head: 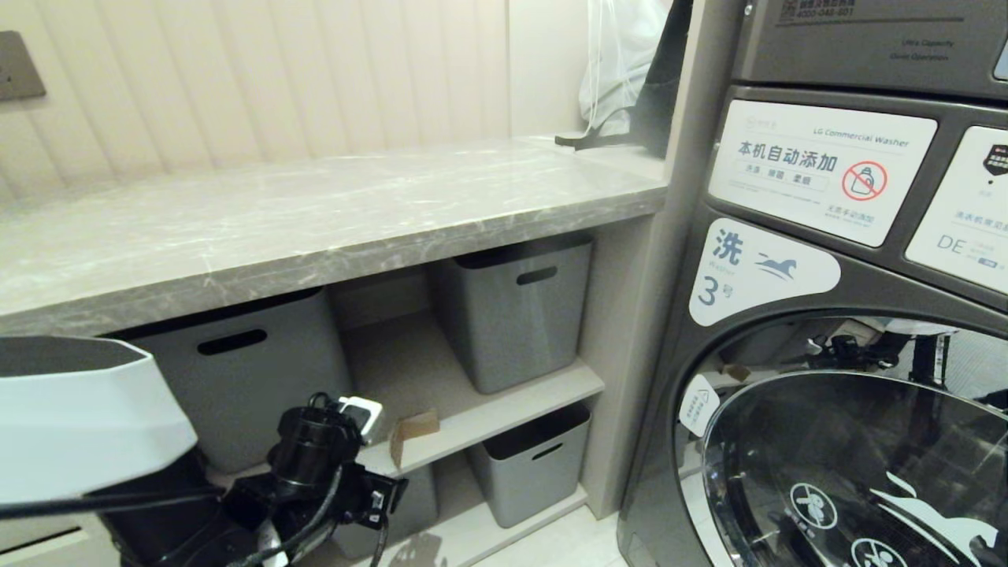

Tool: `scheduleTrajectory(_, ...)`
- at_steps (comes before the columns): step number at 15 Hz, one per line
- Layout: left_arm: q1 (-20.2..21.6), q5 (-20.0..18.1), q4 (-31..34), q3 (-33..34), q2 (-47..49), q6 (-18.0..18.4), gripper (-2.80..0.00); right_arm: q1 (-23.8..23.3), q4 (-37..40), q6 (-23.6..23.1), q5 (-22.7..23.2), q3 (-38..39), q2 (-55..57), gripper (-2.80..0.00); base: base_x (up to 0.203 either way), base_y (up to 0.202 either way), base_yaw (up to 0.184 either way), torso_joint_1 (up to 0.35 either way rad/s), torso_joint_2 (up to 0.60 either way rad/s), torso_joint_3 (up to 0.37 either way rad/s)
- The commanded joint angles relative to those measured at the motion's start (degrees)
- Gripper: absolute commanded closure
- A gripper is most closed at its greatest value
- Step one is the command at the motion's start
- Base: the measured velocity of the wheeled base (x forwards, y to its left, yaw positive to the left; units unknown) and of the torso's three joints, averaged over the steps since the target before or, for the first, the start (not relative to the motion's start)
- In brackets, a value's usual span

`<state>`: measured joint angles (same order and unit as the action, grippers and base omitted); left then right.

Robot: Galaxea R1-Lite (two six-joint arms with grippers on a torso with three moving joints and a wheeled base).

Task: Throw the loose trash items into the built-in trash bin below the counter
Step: Pick up the garbage

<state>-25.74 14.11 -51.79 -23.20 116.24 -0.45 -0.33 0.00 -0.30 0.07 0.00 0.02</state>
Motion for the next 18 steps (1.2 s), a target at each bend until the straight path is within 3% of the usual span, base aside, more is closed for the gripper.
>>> scheduleTrajectory(1, -0.95, 0.35, -0.25, -0.32, 1.32, -0.47, -2.8, -0.02, 0.0, -0.05, 0.01, 0.0, -0.02, 0.0, 0.0, 0.0, 0.0, 0.0, 0.0, 0.0)
scheduleTrajectory(3, -0.98, 1.61, -0.29, -1.62, 2.48, -0.97, -2.8, -0.02, 0.0, -0.05, 0.01, 0.0, -0.02, 0.0, 0.0, 0.0, 0.0, 0.0, 0.0, 0.0)
scheduleTrajectory(8, -0.98, 3.38, 3.85, -5.97, 5.88, -7.52, -2.8, -0.02, 0.0, -0.05, 0.02, 0.0, -0.02, 0.0, 0.0, 0.0, 0.0, 0.0, 0.0, 0.0)
scheduleTrajectory(12, -0.95, 3.27, 11.87, -11.47, 7.73, -12.26, -2.8, 0.01, 0.0, -0.05, 0.01, 0.0, -0.02, 0.0, 0.0, 0.0, 0.0, 0.0, 0.0, 0.0)
scheduleTrajectory(18, -0.11, 3.01, 16.5, -18.58, 11.92, -13.35, -2.8, 0.07, 0.0, -0.05, 0.01, 0.0, -0.02, 0.0, 0.0, 0.0, 0.0, 0.0, 0.0, 0.0)
